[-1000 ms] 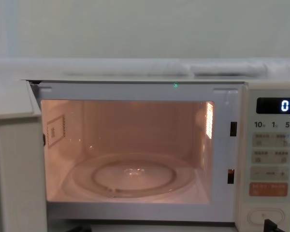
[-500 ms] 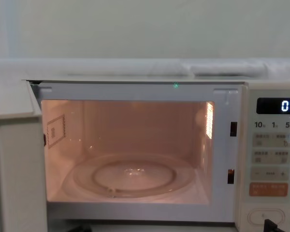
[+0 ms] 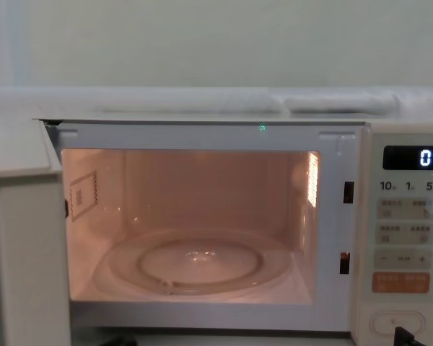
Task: Press the button to open the microwave door with one hand; close the microwave door with the other hand.
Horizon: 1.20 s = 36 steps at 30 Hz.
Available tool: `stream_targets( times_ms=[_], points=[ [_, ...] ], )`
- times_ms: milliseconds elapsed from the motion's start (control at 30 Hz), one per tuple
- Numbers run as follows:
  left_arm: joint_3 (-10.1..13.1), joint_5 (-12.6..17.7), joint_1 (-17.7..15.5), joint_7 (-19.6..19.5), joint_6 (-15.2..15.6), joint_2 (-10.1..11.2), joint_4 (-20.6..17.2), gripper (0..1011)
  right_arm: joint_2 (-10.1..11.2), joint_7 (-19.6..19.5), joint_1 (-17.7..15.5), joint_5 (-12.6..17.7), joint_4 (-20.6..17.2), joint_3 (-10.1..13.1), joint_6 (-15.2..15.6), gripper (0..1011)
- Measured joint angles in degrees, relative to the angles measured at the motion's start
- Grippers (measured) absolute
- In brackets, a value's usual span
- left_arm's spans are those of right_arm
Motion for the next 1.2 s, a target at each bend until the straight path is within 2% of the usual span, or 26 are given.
stream_targets(
  times_ms=[233, 400, 433, 767, 900, 933, 1200],
  points=[
    [3.37, -0.03, -2.97, -0.3, 1.13, 1.63, 0.38, 0, 0.0, 0.0, 0.0, 0.0, 0.0, 0.01, 0.0, 1002],
    [7.05, 0.64, -5.47, 0.06, 1.87, 2.15, 0.73, 0, 0.0, 0.0, 0.0, 0.0, 0.0, 0.0, 0.0, 1002],
    [8.33, 0.9, -6.41, 0.26, 2.13, 2.15, 0.93, 0, 0.0, 0.0, 0.0, 0.0, 0.0, 0.0, 0.0, 1002],
    [14.66, 2.17, -12.81, 3.37, 4.6, 0.89, 2.63, 0, 0.0, 0.0, 0.0, 0.0, 0.0, 0.01, 0.0, 1002],
    [16.03, 2.32, -14.42, 4.05, 5.17, 0.67, 3.36, 0, 0.0, 0.0, 0.0, 0.0, 0.0, 0.0, 0.0, 1002],
    [17.01, 2.46, -15.45, 4.54, 5.4, 0.49, 4.06, 0, 0.0, 0.0, 0.0, 0.0, 0.0, 0.0, 0.0, 1002],
    [19.44, 2.56, -18.23, 5.55, 5.4, 0.14, 6.24, 0, 0.0, 0.0, 0.0, 0.0, 0.0, 0.0, 0.0, 1002]
  ],
)
